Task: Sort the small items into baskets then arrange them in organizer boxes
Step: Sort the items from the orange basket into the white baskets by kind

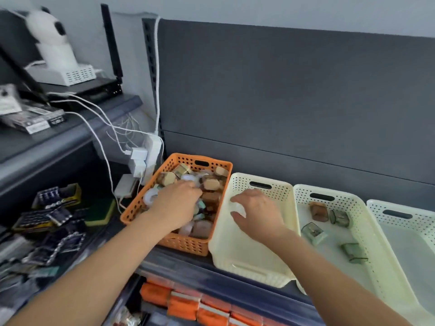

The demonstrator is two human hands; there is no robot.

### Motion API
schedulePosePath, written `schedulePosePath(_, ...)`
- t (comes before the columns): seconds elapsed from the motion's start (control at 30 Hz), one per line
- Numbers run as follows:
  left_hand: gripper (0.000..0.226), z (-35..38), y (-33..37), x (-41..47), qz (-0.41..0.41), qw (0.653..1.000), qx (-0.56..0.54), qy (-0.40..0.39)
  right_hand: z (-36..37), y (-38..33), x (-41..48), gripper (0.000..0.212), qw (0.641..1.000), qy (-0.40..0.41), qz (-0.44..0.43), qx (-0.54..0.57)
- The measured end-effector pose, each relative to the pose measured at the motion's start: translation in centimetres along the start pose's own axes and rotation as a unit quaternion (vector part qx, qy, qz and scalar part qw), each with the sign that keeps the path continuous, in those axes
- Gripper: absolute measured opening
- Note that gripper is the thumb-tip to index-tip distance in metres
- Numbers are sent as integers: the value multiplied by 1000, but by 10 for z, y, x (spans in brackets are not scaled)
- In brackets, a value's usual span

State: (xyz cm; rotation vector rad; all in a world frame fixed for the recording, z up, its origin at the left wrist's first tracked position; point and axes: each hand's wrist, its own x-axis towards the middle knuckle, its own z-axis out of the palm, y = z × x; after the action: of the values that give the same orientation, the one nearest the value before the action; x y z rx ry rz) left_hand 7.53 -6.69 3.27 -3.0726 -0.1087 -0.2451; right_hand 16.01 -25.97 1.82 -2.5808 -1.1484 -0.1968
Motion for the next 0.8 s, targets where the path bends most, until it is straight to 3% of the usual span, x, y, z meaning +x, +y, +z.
schedulePosePath(0.13,36,11,-51,-19,-54,997,34,-46,23,-50,21,33,997,-30,-61,34)
schedulePosePath(0.33,26,31,-83,-36,-101,992,34,-69,57,-100,48,39,993,-79,-70,53)
schedulePosePath(0.63,19,45,-94,-25,-120,993,5,-1,85,-118,71,25,995,-40,19,89)
schedulePosePath(0.8,20,36,-93,-19,-100,987,-92,85,67,-104,67,18,984,21,64,164)
